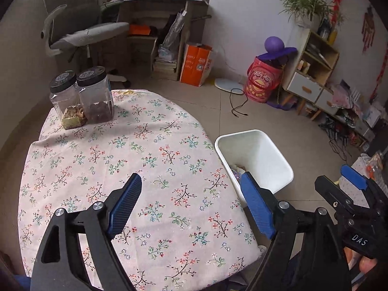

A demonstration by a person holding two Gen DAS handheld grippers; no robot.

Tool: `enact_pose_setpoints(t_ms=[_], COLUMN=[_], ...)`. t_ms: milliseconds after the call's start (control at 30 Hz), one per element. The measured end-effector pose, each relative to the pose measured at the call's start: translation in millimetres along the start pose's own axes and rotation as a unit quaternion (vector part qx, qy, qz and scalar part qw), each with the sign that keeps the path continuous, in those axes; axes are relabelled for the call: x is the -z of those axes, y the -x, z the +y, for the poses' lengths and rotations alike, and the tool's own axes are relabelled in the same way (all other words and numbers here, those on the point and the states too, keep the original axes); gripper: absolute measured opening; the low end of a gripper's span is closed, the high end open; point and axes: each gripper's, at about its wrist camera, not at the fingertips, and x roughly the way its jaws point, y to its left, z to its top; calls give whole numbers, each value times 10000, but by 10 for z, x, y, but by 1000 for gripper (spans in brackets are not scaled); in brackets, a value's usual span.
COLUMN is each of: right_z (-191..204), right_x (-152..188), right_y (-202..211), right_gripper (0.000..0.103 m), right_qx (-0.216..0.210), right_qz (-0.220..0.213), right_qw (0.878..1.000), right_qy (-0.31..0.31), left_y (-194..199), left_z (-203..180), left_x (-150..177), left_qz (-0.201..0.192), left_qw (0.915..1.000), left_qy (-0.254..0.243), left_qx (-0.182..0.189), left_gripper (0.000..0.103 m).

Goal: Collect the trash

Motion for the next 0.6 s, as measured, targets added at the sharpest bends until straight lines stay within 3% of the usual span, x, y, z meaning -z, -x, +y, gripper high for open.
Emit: enact_pose_setpoints(t_ms=[333,600], right_z=[248,331], right_x=[318,446], right_y=[429,547], right_gripper=[96,96], right_qx=[132,463], right_qz=[-18,55], right_qw=[9999,9989], right_qy=[-17,16], left_y=[405,554], left_z=[212,41], left_x=[446,602], left_qz=[-269,-427], left_qw=[9989,9988], left_qy=[380,11], left_qx=[46,-252], left_gripper=[94,96])
